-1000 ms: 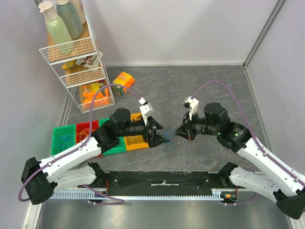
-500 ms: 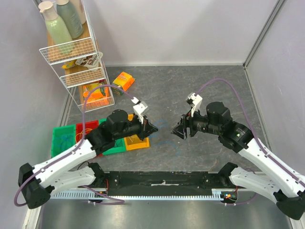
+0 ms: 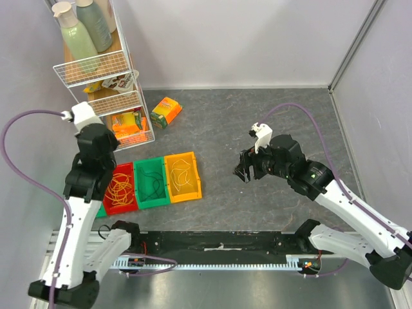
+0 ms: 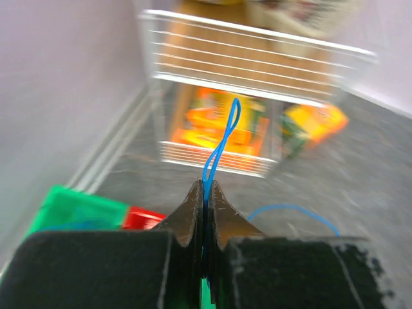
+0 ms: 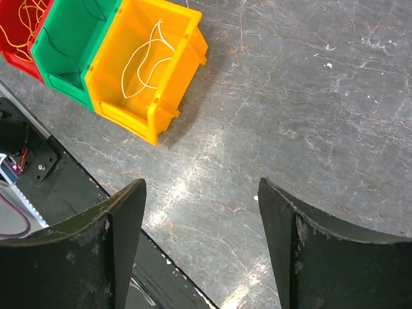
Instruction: Untangle the cables
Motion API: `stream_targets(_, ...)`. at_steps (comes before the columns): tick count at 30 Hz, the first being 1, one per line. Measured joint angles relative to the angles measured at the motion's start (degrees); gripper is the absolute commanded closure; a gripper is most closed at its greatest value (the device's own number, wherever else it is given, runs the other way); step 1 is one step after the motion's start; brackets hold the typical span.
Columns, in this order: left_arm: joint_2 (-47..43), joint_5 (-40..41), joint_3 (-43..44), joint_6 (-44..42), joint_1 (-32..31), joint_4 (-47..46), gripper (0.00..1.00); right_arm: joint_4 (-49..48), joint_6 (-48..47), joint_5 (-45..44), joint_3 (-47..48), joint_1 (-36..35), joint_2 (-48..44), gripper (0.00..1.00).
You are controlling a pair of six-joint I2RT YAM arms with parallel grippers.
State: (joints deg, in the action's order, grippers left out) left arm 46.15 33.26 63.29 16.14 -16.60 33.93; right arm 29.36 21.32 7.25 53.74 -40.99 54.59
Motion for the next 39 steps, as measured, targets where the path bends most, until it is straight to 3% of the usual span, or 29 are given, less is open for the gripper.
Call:
stream_targets(4,4.59,4.50,0.24,0.46,14.78,0.70,0.98,-0.15,-0.22,0.74,0.13,0.00,0.66,0.22)
stream_targets(9,10.47,8.66,0.00,4.28,25.68,2.40,0.98,-0.17,-0.37,1.31,0.63,0.02,0.33,0.22)
stream_targets(17,6.69,20.41,-7.72,7.08,30.58,-0.74,0.98,-0.11,-0.15,2.40,1.20,0.00,0.07,0.22)
stream_targets(29,8.07,23.78,-10.71,16.90,34.01,1.46,0.98,-0.09,0.33,3.26,2.45,0.00,0.98,0.22)
stream_targets(39,1.60,23.98,-3.19,16.26,34.05,2.58,0.98,-0.11,0.55,3.41,2.45,0.00,2.21,0.22)
